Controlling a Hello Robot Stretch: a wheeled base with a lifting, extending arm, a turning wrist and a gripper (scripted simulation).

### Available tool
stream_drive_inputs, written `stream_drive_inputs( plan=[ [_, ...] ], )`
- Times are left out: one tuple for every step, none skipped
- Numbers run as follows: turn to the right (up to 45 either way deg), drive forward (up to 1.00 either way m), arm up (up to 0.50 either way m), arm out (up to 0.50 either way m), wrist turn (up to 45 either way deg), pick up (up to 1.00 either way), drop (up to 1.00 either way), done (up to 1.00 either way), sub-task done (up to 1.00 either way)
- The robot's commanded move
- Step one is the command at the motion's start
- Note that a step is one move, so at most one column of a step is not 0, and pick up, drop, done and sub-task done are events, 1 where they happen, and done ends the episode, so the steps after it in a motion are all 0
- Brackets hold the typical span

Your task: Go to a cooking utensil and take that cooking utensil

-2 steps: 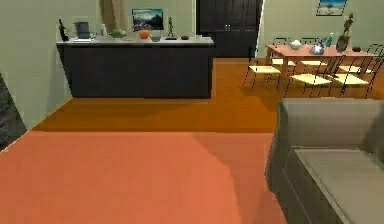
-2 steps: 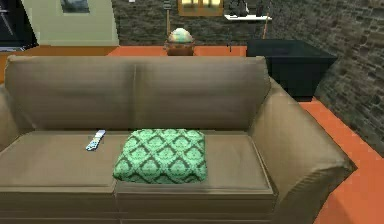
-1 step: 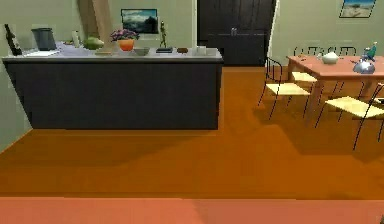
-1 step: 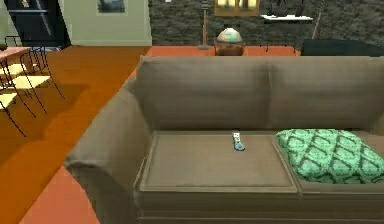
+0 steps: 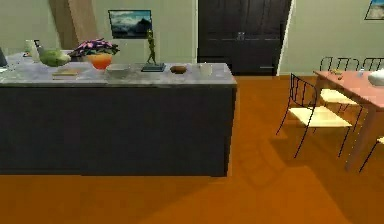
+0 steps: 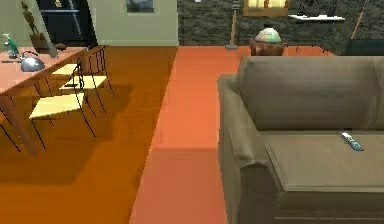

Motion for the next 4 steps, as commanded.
stream_drive_inputs(
  plan=[
    [42.0, 0.0, 0.0, 0.0, 0.0, 0.0, 0.0, 0.0, 0.0],
    [0.0, 0.5, 0.0, 0.0, 0.0, 0.0, 0.0, 0.0, 0.0],
    [36.0, 0.0, 0.0, 0.0, 0.0, 0.0, 0.0, 0.0, 0.0],
    [3.0, 0.0, 0.0, 0.0, 0.0, 0.0, 0.0, 0.0, 0.0]
  ],
)
